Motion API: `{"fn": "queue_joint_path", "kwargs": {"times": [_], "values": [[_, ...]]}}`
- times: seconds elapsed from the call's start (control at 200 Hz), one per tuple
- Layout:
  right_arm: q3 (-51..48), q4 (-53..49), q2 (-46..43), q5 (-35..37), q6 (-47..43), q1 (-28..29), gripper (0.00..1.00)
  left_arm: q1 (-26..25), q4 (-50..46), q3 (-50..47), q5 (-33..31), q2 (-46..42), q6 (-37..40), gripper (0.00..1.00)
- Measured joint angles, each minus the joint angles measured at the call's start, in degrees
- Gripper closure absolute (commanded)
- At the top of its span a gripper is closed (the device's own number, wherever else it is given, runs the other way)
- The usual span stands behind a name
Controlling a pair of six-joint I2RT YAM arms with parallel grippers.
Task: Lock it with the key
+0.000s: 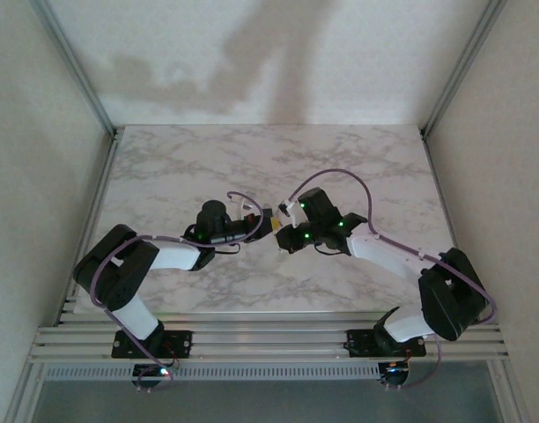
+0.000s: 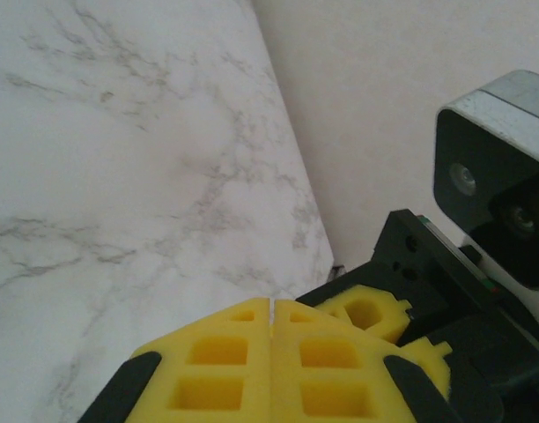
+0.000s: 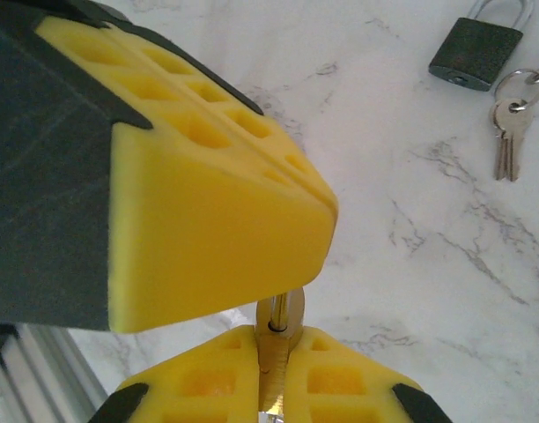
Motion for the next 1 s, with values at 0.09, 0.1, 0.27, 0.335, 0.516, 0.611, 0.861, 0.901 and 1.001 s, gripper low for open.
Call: {"fn": "queue_joint_path", "kwargs": {"times": [0.09,0.1,0.27,0.335,0.516,0.611,0.861,0.901,1.001], "values": [[-1.53,0.55,-2.16,-1.62,0.02,-0.04,1.00,-0.04,1.79,-0.55,2.36,-0.37,-0.46,1.00],[-1.70,0.63,-2.45,-1.84,0.02,-0.07,1.00,-0.04,1.90,-0.61,2.49,-0.42,-0.46,1.00],[-5.31,2.84,-8.00,-5.38,0.26,-0.42,1.00,-0.39,4.68,-1.18,6.23,-1.84,-0.85,1.00],[-6.25,3.48,-9.77,-6.58,0.48,-0.48,1.00,-0.42,6.21,-1.46,7.65,-2.32,-0.92,1.00],[-8.85,6.14,-13.44,-10.45,1.27,-0.72,1.00,-0.46,11.21,-2.51,11.26,-2.82,-2.38,1.00],[-9.73,7.39,-14.23,-12.74,1.51,-0.81,1.00,-0.46,14.27,-3.41,12.66,-2.82,-3.82,1.00],[-11.74,10.49,-16.79,-18.23,2.54,-1.27,1.00,-0.42,22.80,-4.68,15.96,-1.97,-7.85,1.00],[-11.91,10.82,-17.25,-18.86,2.80,-1.29,1.00,-0.42,24.00,-4.68,16.44,-1.84,-8.39,1.00],[-12.50,12.17,-18.08,-20.59,3.21,-1.49,1.00,-0.42,26.53,-4.68,17.51,-1.66,-9.11,1.00]]}}
